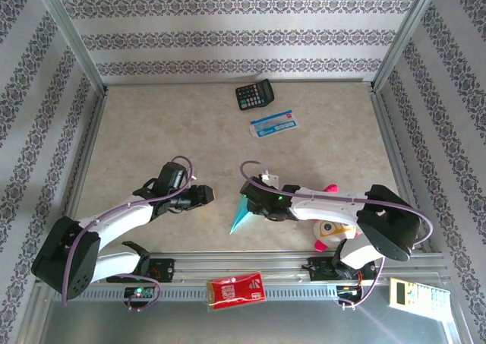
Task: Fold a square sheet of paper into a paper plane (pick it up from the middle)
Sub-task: Turn over the paper plane at the center of the table.
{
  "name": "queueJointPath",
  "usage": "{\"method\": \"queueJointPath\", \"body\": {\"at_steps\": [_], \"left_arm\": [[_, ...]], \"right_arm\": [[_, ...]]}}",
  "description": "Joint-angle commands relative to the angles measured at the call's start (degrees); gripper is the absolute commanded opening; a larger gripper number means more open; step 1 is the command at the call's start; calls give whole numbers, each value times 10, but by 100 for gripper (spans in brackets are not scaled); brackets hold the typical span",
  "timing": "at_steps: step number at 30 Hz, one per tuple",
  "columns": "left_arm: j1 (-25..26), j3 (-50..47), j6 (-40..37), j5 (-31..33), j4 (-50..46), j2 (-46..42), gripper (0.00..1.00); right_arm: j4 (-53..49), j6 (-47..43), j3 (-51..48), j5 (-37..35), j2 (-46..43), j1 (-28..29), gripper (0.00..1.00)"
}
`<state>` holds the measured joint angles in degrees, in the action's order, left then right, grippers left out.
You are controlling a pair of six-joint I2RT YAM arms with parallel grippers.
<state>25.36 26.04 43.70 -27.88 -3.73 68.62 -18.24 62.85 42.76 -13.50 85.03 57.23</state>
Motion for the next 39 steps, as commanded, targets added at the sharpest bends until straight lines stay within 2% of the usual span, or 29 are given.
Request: {"method": "queueJointPath", "body": {"at_steps": [1, 5, 10, 16, 21, 25, 31, 35, 37, 39], "left_arm": [[-5, 7, -6, -21, 5, 9, 48], [4, 15, 1, -19, 10, 14, 47], [43, 21, 23, -33, 63, 30, 48], [103, 77, -4, -35, 78, 83, 54], [103, 125, -13, -37, 70, 159, 54], [106, 147, -8, -54, 97, 184, 54], [113, 168, -33, -9, 44, 177, 50], [137, 184, -66, 80, -21, 129, 49], [162, 189, -76, 111, -32, 106, 44], [181, 199, -77, 111, -37, 106, 38]], "right_arm": [[13, 18, -28, -5, -21, -3, 34], [57, 14, -65, 15, -42, -16, 22], [149, -49, -108, 82, -56, -50, 14], [208, -87, -136, 142, -61, -90, 11], [235, -112, -147, 175, -47, -113, 8], [255, -141, -150, 215, -32, -139, 9], [281, -162, -147, 249, -14, -168, 9], [291, -164, -143, 261, -1, -175, 9], [299, -159, -145, 265, 4, -176, 8], [305, -156, -148, 266, 6, -177, 8]]}}
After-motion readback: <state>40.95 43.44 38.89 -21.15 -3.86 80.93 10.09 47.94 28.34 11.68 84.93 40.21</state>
